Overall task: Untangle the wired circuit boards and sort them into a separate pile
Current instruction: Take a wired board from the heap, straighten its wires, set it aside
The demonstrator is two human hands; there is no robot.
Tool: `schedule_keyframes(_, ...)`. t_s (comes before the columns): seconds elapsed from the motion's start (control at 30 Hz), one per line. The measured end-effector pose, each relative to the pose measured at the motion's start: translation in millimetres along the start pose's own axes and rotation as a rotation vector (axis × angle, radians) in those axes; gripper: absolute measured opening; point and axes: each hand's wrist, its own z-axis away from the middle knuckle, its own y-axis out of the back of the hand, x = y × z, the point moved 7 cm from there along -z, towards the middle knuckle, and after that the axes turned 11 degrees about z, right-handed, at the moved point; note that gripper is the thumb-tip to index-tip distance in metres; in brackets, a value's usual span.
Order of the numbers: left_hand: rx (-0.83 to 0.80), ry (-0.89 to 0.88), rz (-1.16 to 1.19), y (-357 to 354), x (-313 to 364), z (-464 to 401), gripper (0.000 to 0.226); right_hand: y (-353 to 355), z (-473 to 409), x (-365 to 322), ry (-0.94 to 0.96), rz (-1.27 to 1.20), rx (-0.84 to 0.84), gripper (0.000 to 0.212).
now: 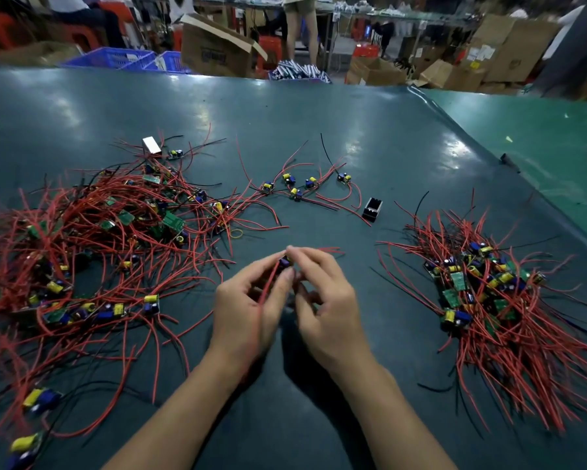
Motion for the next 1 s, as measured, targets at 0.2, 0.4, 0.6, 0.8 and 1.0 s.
schedule_keyframes(0.2, -0.436, -0.035, -0.112, -22.6, -1.6, 4.6, 0.075, 5.9, -3.0, 15.2, -0.098, -0.221, -0.036, 0.042)
schedule_keyframes(0.4, -0.227, 0.232, 0.360, -15.8, -8.1, -1.2, 0.021, 15.1, -4.5, 31.7, -0.422, -0.820, 0.073, 0.024)
schedule_keyframes(0.6, -0.224, 0.429, 0.471, -27.4, -18.4, 4.0, 0.032, -2.3, -0.2, 13.3, -0.418, -0.833, -0.064, 0.030)
schedule_keyframes(0.8, -0.139, 0.490, 0.670, -23.9, -20.0, 1.4, 0.014, -4.4, 1.4, 19.5, -0.460, -0.776, -0.040, 0.023)
schedule_keyframes(1.0, -0.084, 0.360, 0.518, -18.3, -17.4, 1.2, 0.037, -5.9, 8.4, 29.2, -0.582, -0.744, 0.105, 0.014)
